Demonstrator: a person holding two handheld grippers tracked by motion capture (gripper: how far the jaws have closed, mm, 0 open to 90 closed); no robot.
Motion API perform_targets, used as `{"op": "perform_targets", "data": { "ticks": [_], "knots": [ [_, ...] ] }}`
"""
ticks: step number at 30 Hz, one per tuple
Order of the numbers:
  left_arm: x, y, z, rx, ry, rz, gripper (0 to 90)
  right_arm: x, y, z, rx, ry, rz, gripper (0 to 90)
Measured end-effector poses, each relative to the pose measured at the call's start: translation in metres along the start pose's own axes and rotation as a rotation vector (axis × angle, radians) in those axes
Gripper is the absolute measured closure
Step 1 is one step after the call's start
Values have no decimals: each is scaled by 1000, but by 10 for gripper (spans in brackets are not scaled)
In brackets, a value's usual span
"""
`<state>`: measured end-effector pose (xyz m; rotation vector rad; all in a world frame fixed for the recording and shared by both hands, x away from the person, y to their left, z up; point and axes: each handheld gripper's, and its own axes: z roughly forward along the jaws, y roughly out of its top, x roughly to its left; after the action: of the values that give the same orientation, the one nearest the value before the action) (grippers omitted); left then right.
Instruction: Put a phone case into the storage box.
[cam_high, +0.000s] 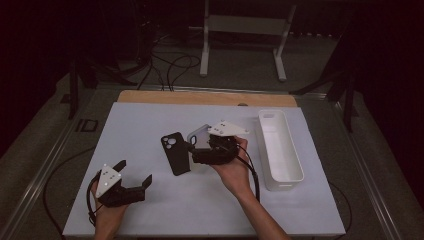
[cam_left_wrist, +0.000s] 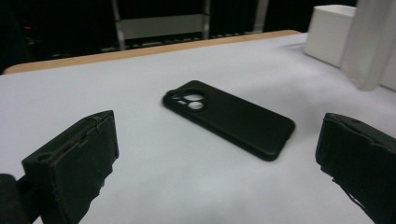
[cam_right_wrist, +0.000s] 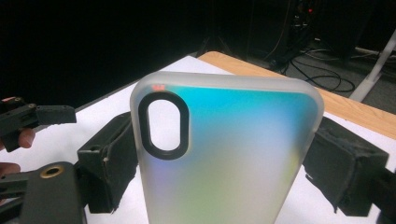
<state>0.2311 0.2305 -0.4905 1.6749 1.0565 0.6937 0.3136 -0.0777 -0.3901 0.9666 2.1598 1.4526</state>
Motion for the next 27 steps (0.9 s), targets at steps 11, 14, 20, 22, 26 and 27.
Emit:
{"op": "perform_targets", "data": {
  "ticks": [11,14,20,22,26,27],
  "knots": [
    [3,-1,0,-33,47,-22,0,-9,3,-2,-7,-24,18,164],
    [3,-1,2,-29,58,-18,0,-14,6,-2,-10,-39,14,164],
    [-2,-1,4,-26,57,2,0,-19,11,-2,-11,-58,15,164],
    [-3,-1,5,-25,53,3,0,-22,12,-1,-5,-68,12,164],
    [-4,-2,6,-20,58,7,0,-27,13,0,-7,-78,24,164],
    [-4,-2,6,-20,58,7,0,-29,13,0,-7,-83,25,164]
  ]
}}
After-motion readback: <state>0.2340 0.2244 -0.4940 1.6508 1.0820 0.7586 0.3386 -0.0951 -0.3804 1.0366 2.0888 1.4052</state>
